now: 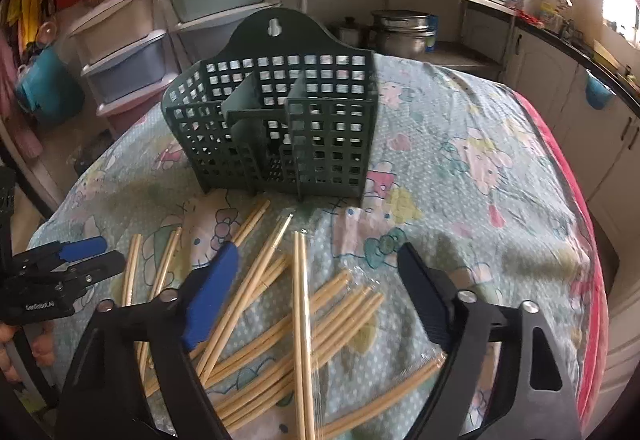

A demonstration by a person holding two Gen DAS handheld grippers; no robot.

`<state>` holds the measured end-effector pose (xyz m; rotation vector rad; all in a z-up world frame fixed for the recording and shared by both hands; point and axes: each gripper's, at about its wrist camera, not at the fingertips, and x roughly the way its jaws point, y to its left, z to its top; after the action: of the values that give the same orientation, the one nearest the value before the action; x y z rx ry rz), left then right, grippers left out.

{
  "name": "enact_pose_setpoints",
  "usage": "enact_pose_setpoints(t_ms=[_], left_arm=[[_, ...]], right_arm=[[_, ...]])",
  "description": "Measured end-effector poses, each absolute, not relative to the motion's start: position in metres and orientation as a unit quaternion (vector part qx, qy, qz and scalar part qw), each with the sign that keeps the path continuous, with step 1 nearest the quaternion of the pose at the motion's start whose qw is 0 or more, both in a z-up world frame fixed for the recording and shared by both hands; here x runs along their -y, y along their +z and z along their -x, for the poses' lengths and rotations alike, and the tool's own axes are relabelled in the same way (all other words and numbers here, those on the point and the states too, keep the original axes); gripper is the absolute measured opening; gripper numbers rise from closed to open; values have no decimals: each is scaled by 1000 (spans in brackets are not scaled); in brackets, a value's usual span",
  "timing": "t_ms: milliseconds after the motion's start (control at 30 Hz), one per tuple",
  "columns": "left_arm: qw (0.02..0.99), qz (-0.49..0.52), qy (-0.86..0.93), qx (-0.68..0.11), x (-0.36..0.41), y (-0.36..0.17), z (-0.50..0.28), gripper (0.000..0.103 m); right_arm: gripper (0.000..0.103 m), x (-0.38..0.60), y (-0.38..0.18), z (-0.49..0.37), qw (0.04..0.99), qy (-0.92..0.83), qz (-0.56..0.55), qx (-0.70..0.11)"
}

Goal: Organize utensils
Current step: 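Lower the left gripper onto a wrapped chopstick and close while the right gripper grasps another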

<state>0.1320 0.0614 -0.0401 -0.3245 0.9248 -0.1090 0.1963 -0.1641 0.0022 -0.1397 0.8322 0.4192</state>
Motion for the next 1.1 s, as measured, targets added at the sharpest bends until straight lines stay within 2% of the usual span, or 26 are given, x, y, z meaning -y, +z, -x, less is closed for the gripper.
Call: enact_pose_setpoints(t_ms=[167,267,567,800,967,1100], left_arm=[[856,185,-60,-479,-69,-52,-148,48],[850,189,-60,-488,-71,-56,-155,44],[845,172,-62,-502,-69,-57,-174,43],[847,133,-43,-512,-69,-55,-196,18],[849,118,-43,-512,-70,-60,-202,17],[854,99,-43,-509,-66,-59,-201,16]], right_arm=[[64,154,-4,-209,881,219,86,-411],[60,151,-11,-218,873,226,93,-423],[43,145,-29,-240,850,249,101,-453],[35,142,-39,-254,839,254,99,-472],[31,144,-50,-262,829,255,83,-491],[20,146,-56,-264,825,258,72,-498]])
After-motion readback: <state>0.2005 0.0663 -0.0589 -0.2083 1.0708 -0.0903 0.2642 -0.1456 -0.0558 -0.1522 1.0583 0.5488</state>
